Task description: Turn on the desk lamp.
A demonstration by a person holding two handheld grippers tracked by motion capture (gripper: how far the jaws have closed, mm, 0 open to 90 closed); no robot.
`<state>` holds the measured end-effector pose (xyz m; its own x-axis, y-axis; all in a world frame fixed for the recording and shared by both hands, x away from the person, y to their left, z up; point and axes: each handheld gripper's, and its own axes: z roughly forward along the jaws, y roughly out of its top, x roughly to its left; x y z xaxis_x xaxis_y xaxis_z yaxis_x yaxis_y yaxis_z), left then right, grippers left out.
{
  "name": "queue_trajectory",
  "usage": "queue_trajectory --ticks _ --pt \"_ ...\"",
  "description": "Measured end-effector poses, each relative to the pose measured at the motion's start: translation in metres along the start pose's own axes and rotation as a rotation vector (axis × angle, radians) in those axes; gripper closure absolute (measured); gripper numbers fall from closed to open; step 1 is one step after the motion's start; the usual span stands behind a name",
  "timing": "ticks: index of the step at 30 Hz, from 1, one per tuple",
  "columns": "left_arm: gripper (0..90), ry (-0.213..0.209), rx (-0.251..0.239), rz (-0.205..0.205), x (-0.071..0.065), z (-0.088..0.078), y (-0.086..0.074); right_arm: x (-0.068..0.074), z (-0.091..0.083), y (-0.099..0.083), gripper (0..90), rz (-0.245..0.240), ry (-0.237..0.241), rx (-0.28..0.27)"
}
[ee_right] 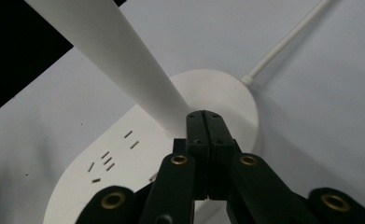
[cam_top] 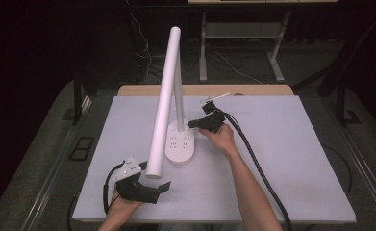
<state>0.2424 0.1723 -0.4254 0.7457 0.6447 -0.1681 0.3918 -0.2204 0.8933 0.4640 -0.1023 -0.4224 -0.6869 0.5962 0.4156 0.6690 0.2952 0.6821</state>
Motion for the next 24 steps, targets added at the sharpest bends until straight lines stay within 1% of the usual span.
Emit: queue_trajectory --ticks 3,7,11,15,16,21,23,24 --pt "0.0 0.0 -0.002 -0.001 0.0 0.0 0.0 0.0 0.005 -0.002 89.3 0.003 0.007 0.001" --pt "0.0 0.0 -0.002 -0.001 0.0 0.0 0.0 -0.001 0.011 -0.004 89.4 0.007 0.004 0.009" --pt "0.0 0.0 -0.001 0.0 0.0 0.0 0.0 -0.001 0.012 -0.005 89.3 0.016 0.011 -0.001" --pt "0.0 -0.001 0.003 0.003 0.0 0.0 0.0 0.002 0.013 -0.004 89.3 -0.017 -0.013 0.001" --pt "0.0 -0.002 0.002 0.004 0.0 0.001 0.0 0.003 0.013 -0.004 89.3 -0.033 -0.018 -0.001" --pt "0.0 -0.002 0.004 0.003 -0.002 0.001 0.0 0.003 0.013 -0.006 89.5 -0.024 -0.019 -0.003" --pt "0.0 -0.002 0.005 0.004 -0.002 0.001 0.0 0.004 0.014 -0.009 89.7 -0.039 -0.026 -0.025" --pt "0.0 -0.002 0.005 0.005 -0.002 0.001 0.0 0.004 0.013 -0.011 89.6 -0.036 -0.028 -0.035"
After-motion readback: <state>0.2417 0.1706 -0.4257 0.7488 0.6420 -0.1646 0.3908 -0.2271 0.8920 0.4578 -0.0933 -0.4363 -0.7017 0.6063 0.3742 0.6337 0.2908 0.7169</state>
